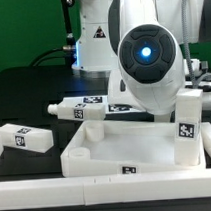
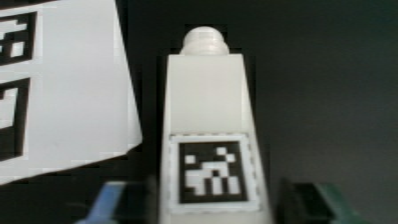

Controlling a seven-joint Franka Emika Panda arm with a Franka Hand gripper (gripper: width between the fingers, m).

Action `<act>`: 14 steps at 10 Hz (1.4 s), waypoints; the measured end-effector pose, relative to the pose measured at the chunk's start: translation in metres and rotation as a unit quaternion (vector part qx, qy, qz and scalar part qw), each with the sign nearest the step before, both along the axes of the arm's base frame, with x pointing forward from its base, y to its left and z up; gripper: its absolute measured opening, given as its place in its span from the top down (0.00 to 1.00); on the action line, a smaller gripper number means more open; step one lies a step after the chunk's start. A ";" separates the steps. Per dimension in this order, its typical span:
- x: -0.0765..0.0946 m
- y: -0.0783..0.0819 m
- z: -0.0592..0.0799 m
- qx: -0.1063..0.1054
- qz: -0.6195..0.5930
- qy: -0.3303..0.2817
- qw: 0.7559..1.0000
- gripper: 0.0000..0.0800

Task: Assemble desk

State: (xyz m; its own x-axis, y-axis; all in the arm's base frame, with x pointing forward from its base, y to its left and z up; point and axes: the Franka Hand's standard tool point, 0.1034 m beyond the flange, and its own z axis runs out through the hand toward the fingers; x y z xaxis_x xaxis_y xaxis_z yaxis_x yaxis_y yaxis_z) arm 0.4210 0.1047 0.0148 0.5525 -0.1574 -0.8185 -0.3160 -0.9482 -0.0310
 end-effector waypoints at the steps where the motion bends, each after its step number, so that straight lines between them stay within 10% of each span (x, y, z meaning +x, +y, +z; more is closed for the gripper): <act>1: 0.000 0.000 0.000 0.000 0.000 0.000 1.000 0.65; 3: 0.003 -0.001 0.003 0.000 -0.001 -0.004 1.000 0.65; 8: 0.062 -0.047 0.098 0.013 -0.003 -0.168 0.986 0.65; 12: 0.074 -0.051 0.102 -0.019 -0.005 -0.267 0.964 0.64; 14: 0.100 -0.083 0.136 0.003 0.022 -0.332 0.943 0.64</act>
Offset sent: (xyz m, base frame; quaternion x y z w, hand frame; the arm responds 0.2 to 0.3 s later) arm 0.0161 -0.0107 0.0398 0.0252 0.0538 -0.0076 0.9982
